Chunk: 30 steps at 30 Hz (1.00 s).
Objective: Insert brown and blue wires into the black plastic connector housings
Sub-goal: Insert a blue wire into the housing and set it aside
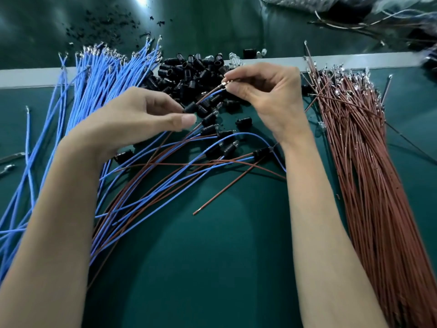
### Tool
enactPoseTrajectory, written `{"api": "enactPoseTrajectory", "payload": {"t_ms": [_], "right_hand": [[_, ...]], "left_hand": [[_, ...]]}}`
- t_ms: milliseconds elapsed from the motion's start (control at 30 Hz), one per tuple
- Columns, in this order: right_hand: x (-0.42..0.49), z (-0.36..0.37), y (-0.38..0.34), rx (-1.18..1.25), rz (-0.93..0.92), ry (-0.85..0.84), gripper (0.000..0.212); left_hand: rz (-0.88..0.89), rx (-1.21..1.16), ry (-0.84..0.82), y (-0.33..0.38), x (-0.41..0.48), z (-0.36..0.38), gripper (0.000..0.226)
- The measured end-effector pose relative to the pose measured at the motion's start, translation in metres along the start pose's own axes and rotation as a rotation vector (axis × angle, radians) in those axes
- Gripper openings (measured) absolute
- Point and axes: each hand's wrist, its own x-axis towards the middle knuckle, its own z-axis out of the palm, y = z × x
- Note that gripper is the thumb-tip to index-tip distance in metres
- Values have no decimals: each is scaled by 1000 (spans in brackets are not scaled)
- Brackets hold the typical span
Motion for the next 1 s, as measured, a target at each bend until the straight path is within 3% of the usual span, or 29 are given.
{"api": "enactPoseTrajectory", "payload": {"t_ms": [100,267,433,633,867,1000], "right_hand": [[-1,-1,2,4,7,-8,23],[-2,-3,1,31,11,-36,22],[-3,-2,-2,45,20,-67,23],[-3,-3,-4,48,17,-35,24],[-3,-3,-4,44,17,-7,21],[-2,-3,-3,53,17,6,22]], "left_hand": [[24,45,-21,-1,3,1,33],[61,-161,13,0,3,2,32],[88,-180,21,-2,6,5,25],[104,-226,42,-3,7,6,32],[191,-51,118,2,5,11,24],[204,-37,80,1,5,10,35]]}}
